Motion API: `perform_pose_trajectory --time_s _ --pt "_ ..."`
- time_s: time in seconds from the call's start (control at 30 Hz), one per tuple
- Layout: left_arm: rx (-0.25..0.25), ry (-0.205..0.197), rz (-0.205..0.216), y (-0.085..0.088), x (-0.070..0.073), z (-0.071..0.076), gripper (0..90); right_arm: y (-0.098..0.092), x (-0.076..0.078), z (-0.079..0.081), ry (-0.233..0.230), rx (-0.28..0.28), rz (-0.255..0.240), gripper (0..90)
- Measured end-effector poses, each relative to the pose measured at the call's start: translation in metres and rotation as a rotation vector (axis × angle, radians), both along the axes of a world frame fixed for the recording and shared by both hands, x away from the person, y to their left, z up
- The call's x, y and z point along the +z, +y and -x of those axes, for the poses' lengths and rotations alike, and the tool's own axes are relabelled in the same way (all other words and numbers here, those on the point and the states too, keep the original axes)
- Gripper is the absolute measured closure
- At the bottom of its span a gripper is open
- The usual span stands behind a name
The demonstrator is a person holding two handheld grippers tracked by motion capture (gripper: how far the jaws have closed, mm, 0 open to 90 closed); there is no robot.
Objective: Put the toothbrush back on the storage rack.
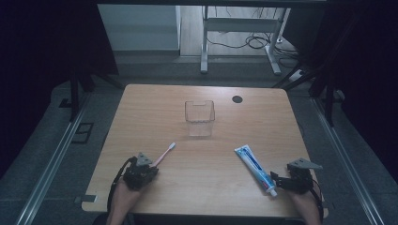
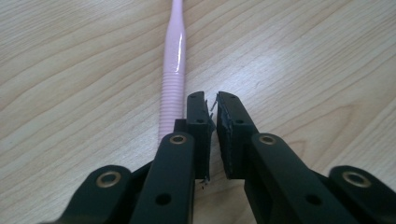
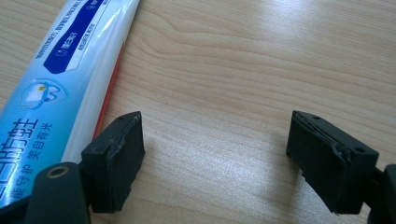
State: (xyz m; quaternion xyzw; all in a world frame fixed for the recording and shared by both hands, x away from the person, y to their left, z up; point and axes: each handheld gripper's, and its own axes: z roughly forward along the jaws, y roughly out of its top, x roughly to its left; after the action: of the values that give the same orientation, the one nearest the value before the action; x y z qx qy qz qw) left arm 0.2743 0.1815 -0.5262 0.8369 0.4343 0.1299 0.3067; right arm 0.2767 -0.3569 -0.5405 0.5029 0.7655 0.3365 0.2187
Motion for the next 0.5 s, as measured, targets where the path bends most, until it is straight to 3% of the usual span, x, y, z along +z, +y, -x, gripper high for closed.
perform_pose_trajectory --time_s 0.23,0.5 --pt "0.006 0.019 0.005 0.003 0.008 -0.006 76.7 0.000 0.000 0.000 0.000 -0.002 0.003 18.6" --pt "-0.005 0.064 -0.028 0.009 0.013 -0.020 71.9 0.000 0.000 0.000 0.000 -0.002 0.004 18.6"
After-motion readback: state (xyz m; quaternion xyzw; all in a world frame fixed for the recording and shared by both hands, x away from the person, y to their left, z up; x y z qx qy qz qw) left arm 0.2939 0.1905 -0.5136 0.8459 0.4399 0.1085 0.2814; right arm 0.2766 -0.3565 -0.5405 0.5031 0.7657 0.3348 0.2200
